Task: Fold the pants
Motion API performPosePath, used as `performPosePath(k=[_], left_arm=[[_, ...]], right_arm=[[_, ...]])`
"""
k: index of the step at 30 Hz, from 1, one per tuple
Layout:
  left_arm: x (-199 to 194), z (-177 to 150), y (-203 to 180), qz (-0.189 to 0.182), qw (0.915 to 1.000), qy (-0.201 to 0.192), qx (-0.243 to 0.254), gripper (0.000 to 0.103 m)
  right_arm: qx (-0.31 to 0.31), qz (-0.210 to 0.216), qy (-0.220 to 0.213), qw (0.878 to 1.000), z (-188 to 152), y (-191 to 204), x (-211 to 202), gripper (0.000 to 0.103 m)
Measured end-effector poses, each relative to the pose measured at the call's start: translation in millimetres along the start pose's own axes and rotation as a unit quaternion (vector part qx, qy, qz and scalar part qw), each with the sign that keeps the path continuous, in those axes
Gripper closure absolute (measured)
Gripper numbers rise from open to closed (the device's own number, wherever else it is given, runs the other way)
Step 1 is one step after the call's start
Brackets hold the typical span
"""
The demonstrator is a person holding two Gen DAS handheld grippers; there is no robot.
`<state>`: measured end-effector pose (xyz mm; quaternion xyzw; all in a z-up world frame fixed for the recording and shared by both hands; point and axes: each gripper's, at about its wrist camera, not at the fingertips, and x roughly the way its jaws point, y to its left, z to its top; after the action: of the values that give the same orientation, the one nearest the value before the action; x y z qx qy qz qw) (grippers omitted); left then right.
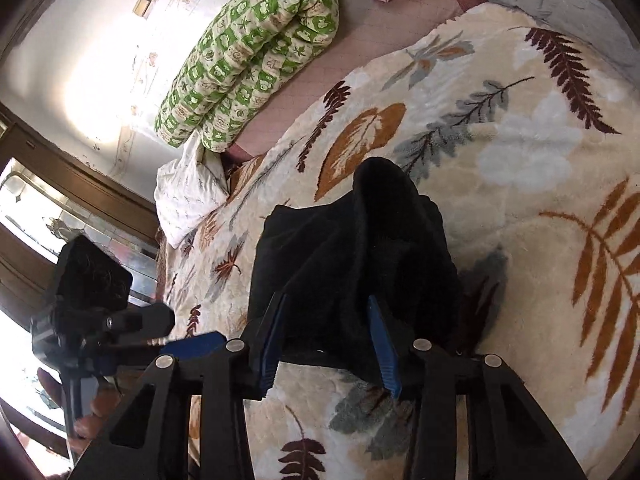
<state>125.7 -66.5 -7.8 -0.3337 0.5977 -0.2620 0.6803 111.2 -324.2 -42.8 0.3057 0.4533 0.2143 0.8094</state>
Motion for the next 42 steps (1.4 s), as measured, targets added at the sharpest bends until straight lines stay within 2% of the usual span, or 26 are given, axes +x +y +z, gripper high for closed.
performPosePath(k=[4,5,8,10,11,14,15,20,22,24,25,26,27,29,32,35,40,42], left_arm=[[21,-11,3,0.017,0.9996,-0.01,-0.018,0.045],[27,-12,4,0.02,0.9994,-0.011,-0.027,0.045],[41,-12,10,-0.007,0.9965,-0.01,-0.082,0.045],[43,-10,15,-0.041,0.9902,-0.028,-0.131,0.045],[43,-9,18,-0.058,0.9845,-0.043,-0.16,0.045],[46,-7,23,-0.081,0.9723,-0.06,-0.211,0.045],[48,-5,24,-0.085,0.9683,-0.067,-0.225,0.045],[56,3,25,-0.087,0.9601,-0.083,-0.253,0.047],[60,5,24,-0.077,0.9606,-0.087,-0.253,0.052],[68,5,27,-0.066,0.9617,-0.079,-0.254,0.086],[73,4,29,-0.064,0.9621,-0.07,-0.256,0.094],[79,2,32,-0.06,0.9616,-0.061,-0.261,0.097],[81,1,34,-0.054,0.9618,-0.059,-0.262,0.1],[82,-1,36,-0.051,0.9621,-0.059,-0.262,0.101],[82,-4,27,-0.064,0.9651,-0.055,-0.248,0.101],[88,-7,19,-0.049,0.973,-0.056,-0.218,0.101],[108,-10,44,-0.04,0.9678,-0.036,-0.246,0.101],[114,-12,50,-0.045,0.9693,-0.028,-0.24,0.1]], right_arm=[[0.014,0.014,-0.027,0.999,28,-3,-21,0.059],[0.015,0.014,-0.02,1.0,36,-4,-18,0.058],[0.019,0.002,0.015,1.0,54,-7,2,0.058],[0.004,-0.01,0.031,0.999,59,-5,16,0.058],[-0.003,-0.016,0.041,0.999,61,-5,24,0.058],[-0.009,-0.026,0.058,0.998,62,-8,41,0.059],[-0.008,-0.027,0.057,0.998,63,-10,44,0.059],[0.006,-0.001,0.068,0.998,66,-19,49,0.06],[0.008,0.004,0.071,0.997,67,-22,49,0.06],[0.02,0.011,0.075,0.997,69,-27,51,0.061],[0.026,0.012,0.077,0.997,70,-29,53,0.063],[0.031,0.014,0.08,0.996,71,-31,55,0.066],[0.033,0.012,0.081,0.996,72,-33,57,0.083],[0.034,0.017,0.083,0.996,76,-36,58,0.097],[0.025,0.03,0.075,0.996,81,-33,47,0.097],[0.009,0.047,0.06,0.997,85,-27,32,0.097],[-0.008,0.001,0.07,0.998,80,-42,47,0.097],[-0.02,-0.019,0.073,0.997,75,-49,55,0.094]])
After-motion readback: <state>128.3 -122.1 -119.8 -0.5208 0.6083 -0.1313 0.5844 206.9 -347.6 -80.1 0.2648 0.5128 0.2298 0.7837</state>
